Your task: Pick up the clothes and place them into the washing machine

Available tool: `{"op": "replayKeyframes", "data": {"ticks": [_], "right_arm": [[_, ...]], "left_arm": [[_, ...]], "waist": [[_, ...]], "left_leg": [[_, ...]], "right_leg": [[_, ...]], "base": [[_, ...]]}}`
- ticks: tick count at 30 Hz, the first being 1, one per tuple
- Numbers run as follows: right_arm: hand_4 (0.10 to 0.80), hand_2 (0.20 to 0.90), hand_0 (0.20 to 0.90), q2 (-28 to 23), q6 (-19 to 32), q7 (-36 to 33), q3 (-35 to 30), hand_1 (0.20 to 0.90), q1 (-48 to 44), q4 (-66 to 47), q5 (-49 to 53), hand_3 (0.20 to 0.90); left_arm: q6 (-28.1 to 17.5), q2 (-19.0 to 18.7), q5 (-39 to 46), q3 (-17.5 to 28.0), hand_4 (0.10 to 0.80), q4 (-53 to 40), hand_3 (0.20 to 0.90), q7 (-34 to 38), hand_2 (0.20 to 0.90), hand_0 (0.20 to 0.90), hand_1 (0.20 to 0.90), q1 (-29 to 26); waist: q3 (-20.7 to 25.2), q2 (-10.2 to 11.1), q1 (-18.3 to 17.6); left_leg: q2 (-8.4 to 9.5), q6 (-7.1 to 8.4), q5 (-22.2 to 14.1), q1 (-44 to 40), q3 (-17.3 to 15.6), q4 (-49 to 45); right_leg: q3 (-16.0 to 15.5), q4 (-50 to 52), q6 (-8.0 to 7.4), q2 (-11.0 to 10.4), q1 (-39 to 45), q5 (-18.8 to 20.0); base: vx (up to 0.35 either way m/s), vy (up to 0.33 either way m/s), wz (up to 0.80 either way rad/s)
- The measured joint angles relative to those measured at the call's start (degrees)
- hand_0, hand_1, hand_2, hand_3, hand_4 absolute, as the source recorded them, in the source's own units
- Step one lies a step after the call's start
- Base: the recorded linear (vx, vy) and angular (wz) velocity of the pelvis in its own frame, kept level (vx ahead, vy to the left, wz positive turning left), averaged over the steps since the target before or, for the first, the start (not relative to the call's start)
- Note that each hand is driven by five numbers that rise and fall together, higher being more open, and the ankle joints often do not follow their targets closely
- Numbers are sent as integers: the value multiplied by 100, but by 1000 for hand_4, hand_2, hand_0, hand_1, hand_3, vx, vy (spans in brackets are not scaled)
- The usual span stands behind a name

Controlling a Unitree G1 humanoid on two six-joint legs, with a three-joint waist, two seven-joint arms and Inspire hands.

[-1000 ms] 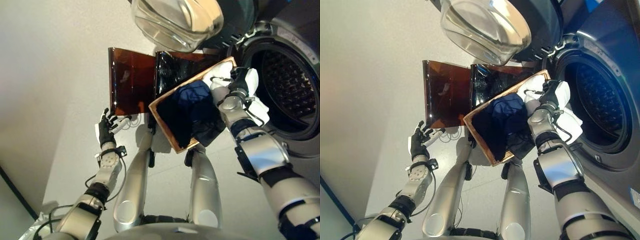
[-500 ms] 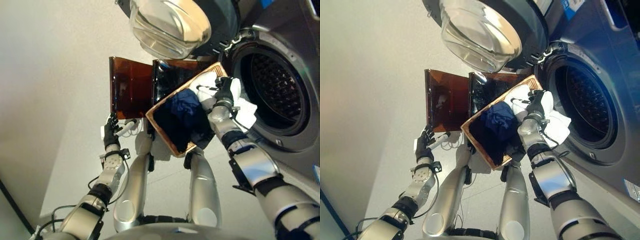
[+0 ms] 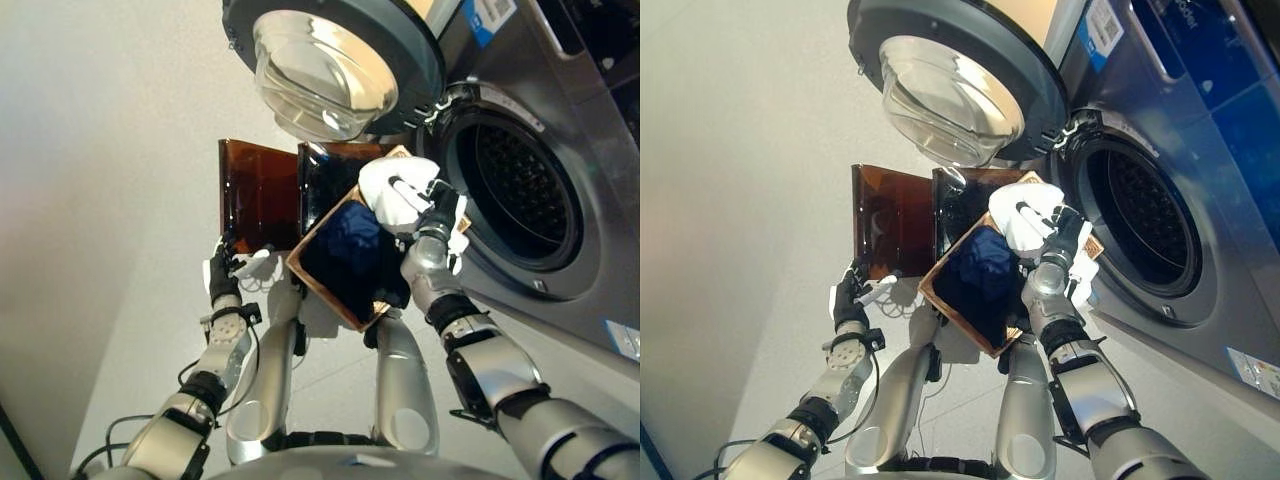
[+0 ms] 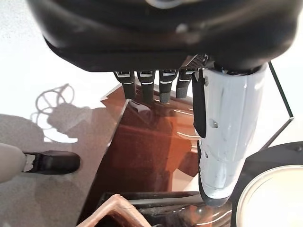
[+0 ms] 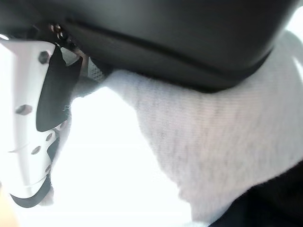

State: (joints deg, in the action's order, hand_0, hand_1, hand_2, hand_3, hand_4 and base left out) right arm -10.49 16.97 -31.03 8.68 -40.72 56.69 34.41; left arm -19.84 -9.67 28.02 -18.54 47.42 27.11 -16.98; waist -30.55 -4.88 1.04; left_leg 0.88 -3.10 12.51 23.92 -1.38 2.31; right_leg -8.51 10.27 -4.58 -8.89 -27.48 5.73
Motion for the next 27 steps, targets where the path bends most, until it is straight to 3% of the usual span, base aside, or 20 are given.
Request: {"op": "replayKeyframes", "data": {"ticks": [15, 21, 27], "right_arm": [[300, 200, 200, 565, 1150, 864, -941, 200, 321, -197, 3135, 200], [300, 200, 200, 601, 1478, 1235, -1511, 200, 287, -205, 4118, 200], [300, 200, 200, 530, 1643, 1341, -1963, 200, 157, -206, 4590, 200]], "left_arm": [[4, 105, 373, -36, 800, 279, 900, -325, 900, 900, 900, 88], [8, 258, 438, -77, 800, 295, 900, -457, 900, 900, 900, 104], [70, 320, 496, -88, 800, 335, 900, -588, 900, 900, 900, 104]], "waist": [[-9, -62, -27], [-3, -328, -37], [2, -416, -50]], "left_leg": [[3, -9, -11, -219, -32, 37], [9, -8, -10, -254, -49, 75], [10, -10, -11, -254, -73, 95]], "right_leg": [[14, -29, 4, -10, 192, 8], [29, -33, -2, -14, 201, 3], [57, -33, 2, -14, 176, 5]], "base": [[2, 1, 0], [0, 0, 0], [3, 3, -1]]}}
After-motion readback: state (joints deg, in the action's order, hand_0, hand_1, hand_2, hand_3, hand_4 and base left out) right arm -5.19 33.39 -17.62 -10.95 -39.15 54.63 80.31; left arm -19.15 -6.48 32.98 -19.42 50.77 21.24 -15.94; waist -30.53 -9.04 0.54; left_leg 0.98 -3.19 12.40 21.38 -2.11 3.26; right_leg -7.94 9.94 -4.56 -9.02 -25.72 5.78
